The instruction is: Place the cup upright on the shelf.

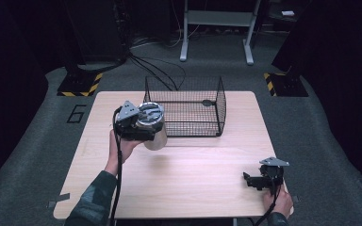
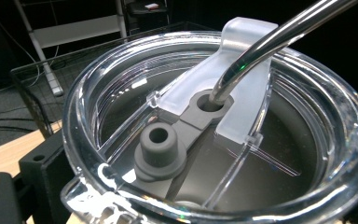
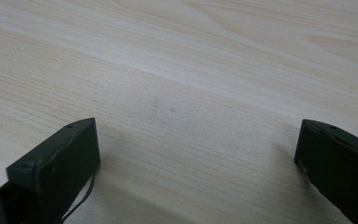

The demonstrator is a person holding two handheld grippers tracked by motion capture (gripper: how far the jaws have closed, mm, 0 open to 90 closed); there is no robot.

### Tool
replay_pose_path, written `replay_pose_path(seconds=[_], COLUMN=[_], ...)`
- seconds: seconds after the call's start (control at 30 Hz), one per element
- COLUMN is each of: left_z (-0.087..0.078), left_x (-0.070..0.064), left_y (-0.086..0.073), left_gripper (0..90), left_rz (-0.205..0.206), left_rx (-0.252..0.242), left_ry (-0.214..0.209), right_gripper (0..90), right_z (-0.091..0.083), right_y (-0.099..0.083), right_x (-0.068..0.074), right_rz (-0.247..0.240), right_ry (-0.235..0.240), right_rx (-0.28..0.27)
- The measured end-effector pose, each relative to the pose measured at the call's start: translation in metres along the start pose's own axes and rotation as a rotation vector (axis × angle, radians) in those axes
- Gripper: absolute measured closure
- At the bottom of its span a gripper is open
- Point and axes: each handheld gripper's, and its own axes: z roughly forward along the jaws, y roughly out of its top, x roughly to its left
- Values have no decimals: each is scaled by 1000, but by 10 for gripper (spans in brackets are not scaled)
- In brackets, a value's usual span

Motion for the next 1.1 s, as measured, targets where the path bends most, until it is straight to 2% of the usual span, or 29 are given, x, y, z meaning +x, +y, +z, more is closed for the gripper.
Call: replay_pose_path(seconds=[0.53, 1.1], left_z=[12, 31], left_x=[-5, 2], left_y=[29, 55], left_gripper=[39, 39], left_rz=[12, 19], left_rx=[-19, -26], left_ry=[-24, -12], right_gripper=[0, 0], right_z=[0, 0], right_y=[0, 0], right_x=[0, 0], right_rz=[-1, 5], right_ry=[0, 0], right_rx=[0, -3])
